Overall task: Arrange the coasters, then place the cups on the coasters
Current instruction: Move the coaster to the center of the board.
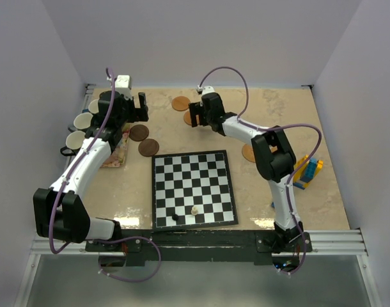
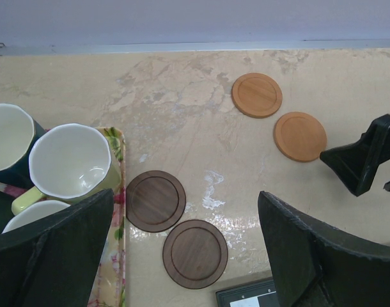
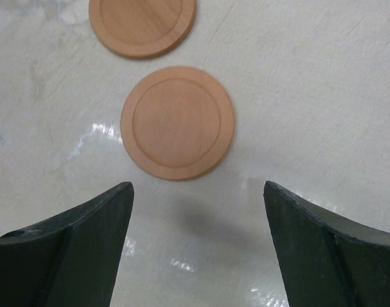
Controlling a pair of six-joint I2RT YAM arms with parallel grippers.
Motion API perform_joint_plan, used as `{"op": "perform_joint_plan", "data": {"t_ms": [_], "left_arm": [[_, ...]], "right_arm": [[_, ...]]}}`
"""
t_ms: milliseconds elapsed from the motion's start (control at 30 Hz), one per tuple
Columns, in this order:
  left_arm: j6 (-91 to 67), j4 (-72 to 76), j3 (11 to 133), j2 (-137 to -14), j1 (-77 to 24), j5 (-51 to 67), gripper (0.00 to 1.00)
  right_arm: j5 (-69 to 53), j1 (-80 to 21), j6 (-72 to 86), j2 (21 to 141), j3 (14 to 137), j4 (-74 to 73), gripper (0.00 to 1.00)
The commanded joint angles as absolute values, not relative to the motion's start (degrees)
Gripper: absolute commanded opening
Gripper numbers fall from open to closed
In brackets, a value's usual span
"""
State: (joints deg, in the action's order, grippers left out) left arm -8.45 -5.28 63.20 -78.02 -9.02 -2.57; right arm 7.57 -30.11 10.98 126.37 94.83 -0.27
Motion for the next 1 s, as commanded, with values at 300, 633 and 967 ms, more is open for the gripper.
{"op": "perform_joint_plan", "data": {"t_ms": [300,633,967], "left_arm": [[-9.5,-3.5,64.0,-78.1,-9.0,-2.4,1.00],[-9.5,-3.5,63.9,-78.1,-9.0,-2.3,1.00],[-9.6,-3.4,63.9,-78.5,-9.0,-2.0,1.00]], "right_arm": [[13.4,-32.4,7.8,128.2,96.5,-3.9,0.82],[10.9,-32.5,6.4,130.9,97.6,-3.6,0.80],[11.7,-32.4,7.8,135.2,102.0,-5.7,0.70]]}}
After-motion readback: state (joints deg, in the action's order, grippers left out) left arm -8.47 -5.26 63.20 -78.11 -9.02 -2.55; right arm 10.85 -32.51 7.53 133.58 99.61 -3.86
